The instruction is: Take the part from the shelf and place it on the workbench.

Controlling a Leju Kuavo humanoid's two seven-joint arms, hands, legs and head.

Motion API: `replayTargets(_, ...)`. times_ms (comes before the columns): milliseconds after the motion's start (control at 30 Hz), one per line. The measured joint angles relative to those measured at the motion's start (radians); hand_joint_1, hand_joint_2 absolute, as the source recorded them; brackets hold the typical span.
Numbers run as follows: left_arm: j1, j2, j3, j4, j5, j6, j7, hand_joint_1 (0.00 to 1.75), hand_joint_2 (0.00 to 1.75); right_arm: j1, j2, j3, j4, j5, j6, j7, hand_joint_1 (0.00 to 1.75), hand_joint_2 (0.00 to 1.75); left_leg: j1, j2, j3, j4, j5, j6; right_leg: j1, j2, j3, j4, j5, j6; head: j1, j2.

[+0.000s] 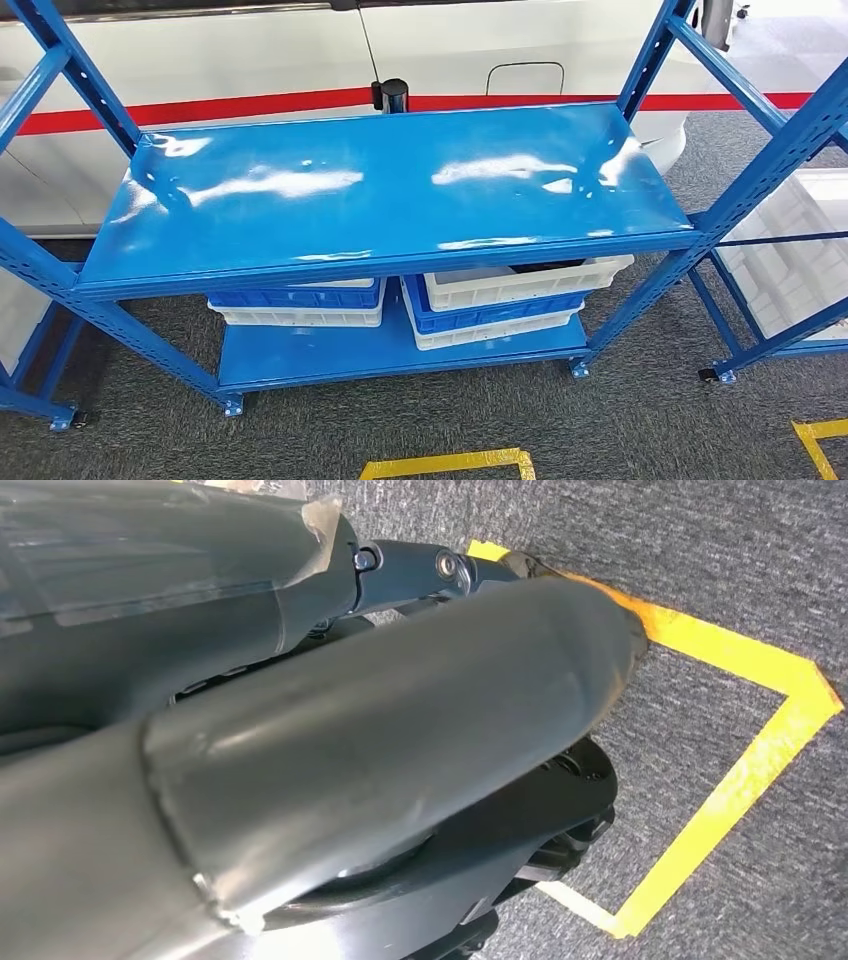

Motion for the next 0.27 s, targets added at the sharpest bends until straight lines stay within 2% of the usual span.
replayTargets(67,-0.001,-0.001,0.000,0.000,0.000,0.009,0.005,0.00,1.75,0.000,0.000,-0.001,0.000,0.002,0.000,0.001,0.00,0.00,0.000,0.000,0.001,0.000,-0.002,0.003,0.000,0.000,0.003,-0.003,0.000,0.001,0.000,0.000)
replayTargets(200,-0.001,-0.002,0.001,0.000,0.000,0.021,0.014,0.00,1.75,0.000,0.000,-0.001,0.000,0.005,0.000,0.001,0.00,0.00,0.000,0.000,0.003,0.001,-0.006,0.009,0.000,0.000,0.003,-0.007,-0.002,0.010,0.000,0.000)
replayTargets(267,-0.001,-0.002,0.001,0.000,0.000,0.021,0.015,0.00,1.75,0.000,0.000,-0.001,0.000,0.005,-0.001,0.001,0.00,0.00,-0.001,0.000,0.004,0.001,-0.007,0.010,0.000,0.000,0.003,-0.007,-0.002,0.011,-0.001,0.000)
